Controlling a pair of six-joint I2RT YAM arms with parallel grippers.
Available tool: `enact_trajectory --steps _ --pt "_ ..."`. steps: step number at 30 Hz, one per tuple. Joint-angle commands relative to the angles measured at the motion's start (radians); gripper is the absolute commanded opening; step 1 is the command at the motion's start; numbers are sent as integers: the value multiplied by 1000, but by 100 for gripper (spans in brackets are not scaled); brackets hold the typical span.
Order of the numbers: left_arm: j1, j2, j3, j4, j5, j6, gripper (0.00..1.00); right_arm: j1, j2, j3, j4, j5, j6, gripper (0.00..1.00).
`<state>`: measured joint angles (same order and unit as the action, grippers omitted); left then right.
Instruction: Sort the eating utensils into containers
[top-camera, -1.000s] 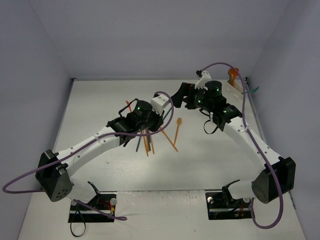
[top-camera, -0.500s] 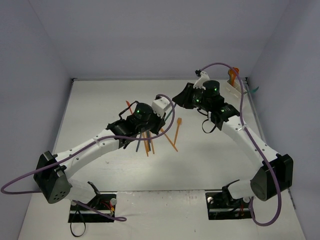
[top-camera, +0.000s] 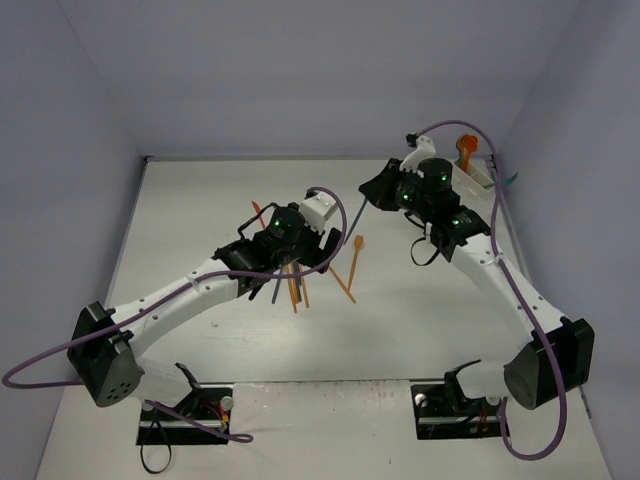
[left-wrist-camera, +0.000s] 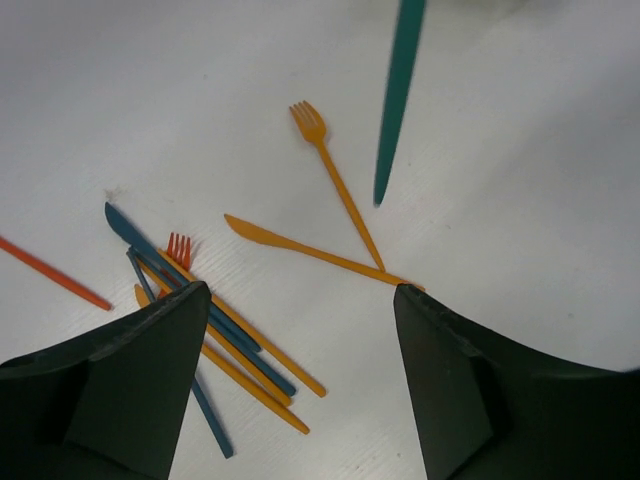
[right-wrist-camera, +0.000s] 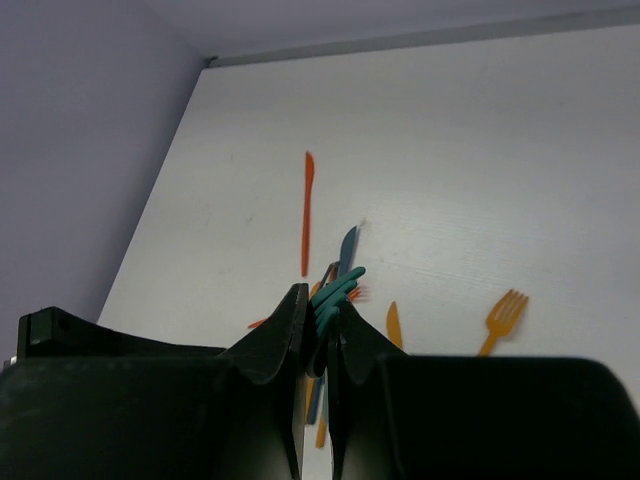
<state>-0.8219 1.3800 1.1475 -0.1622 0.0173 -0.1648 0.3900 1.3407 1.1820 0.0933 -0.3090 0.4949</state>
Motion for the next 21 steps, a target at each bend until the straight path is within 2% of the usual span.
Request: enact_trajectory --steps 1,7,12,16,21 --pt "9 -19 -15 0 -86 -81 73 -103 -111 34 74 135 -56 0" --pt "21 -35 -72 -11 -90 -163 78 -342 -142 45 116 218 -108 0" --pt "32 -51 -108 -22 -105 -198 85 -575 -108 -8 308 187 -52 0" --pt "43 -62 -129 -34 -105 -210 88 -651 -44 -37 469 192 -45 0" --pt "66 -75 -163 -42 -102 -230 91 -686 61 0 567 228 -68 0"
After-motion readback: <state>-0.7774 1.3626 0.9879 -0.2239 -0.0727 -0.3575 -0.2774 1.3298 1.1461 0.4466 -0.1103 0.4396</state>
